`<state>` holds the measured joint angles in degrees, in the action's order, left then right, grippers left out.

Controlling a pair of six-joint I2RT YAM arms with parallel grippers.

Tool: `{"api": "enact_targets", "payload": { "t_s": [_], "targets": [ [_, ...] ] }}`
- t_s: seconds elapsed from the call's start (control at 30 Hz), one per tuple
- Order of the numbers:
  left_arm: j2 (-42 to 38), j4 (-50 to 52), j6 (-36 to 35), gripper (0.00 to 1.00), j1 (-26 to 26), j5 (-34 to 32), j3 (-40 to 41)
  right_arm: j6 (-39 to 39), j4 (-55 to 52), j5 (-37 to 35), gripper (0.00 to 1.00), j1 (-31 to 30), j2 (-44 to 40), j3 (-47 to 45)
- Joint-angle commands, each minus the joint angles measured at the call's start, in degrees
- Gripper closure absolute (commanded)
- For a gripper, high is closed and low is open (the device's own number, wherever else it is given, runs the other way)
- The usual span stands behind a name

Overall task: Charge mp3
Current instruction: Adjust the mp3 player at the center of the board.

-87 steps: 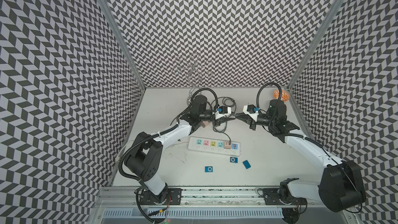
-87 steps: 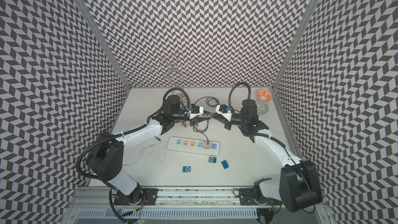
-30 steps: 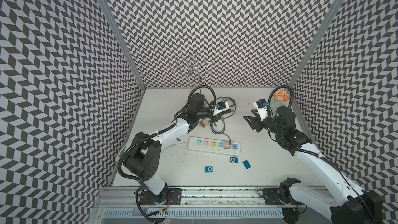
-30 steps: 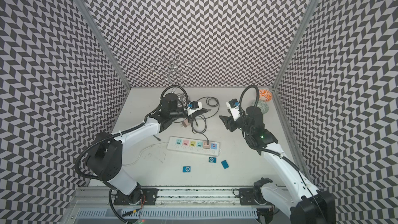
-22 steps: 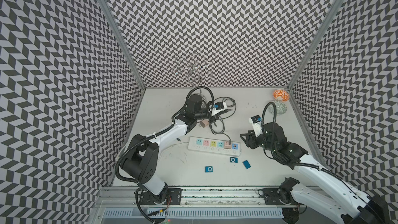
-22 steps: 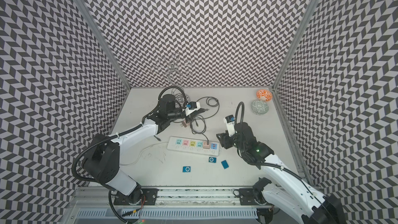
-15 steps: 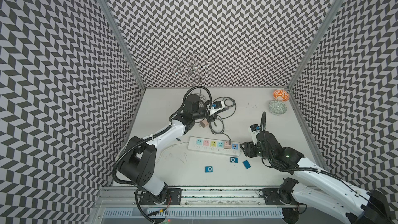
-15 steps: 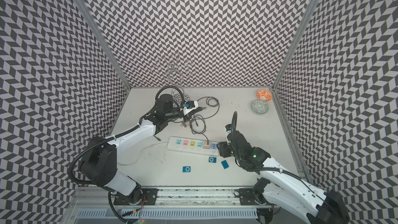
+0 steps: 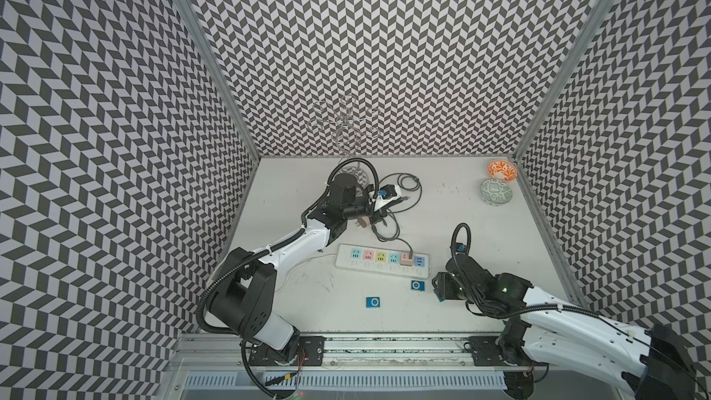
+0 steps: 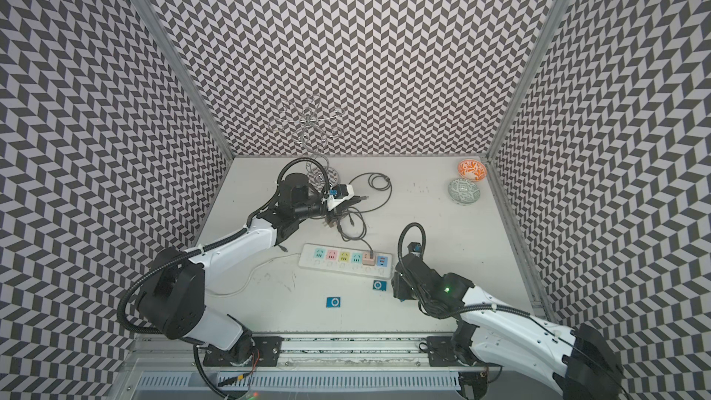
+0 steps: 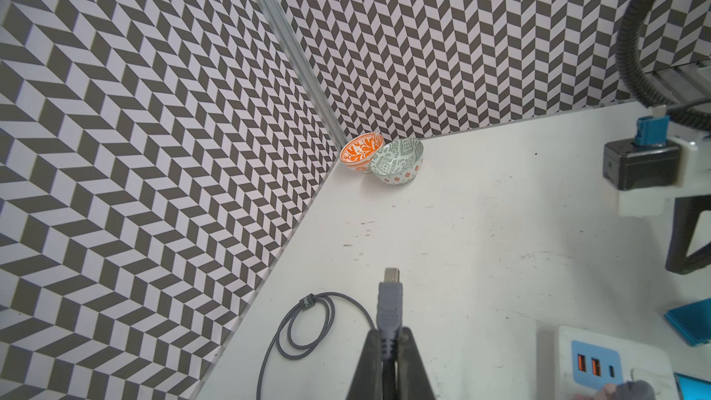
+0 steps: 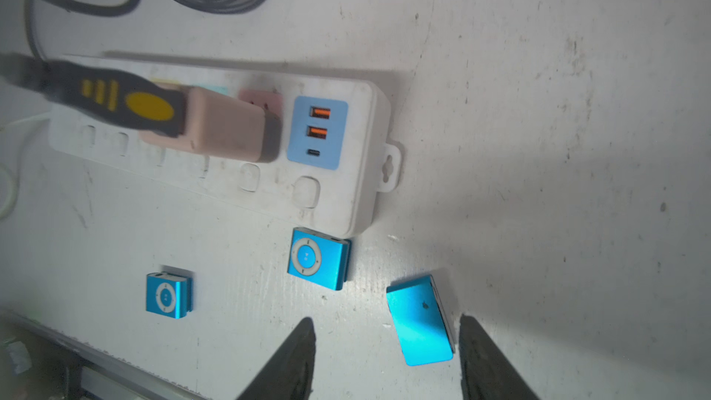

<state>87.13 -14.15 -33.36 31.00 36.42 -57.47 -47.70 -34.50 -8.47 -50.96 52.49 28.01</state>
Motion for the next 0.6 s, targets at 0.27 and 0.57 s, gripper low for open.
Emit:
{"api": "enact_targets", "payload": {
  "t_s": [0.27, 0.57],
  "targets": [
    [-1.67, 0.39, -0.59, 1.00, 0.81, -0.87, -0.64, 2.17, 5.04, 1.05, 0.41, -0.59, 10.64, 0.69],
    [-0.80, 2.55, -1.43, 1.00, 0.81, -1.05, -2.24, 2.47, 5.46, 0.00, 0.47, -0.63, 18.14, 1.20]
  ]
}}
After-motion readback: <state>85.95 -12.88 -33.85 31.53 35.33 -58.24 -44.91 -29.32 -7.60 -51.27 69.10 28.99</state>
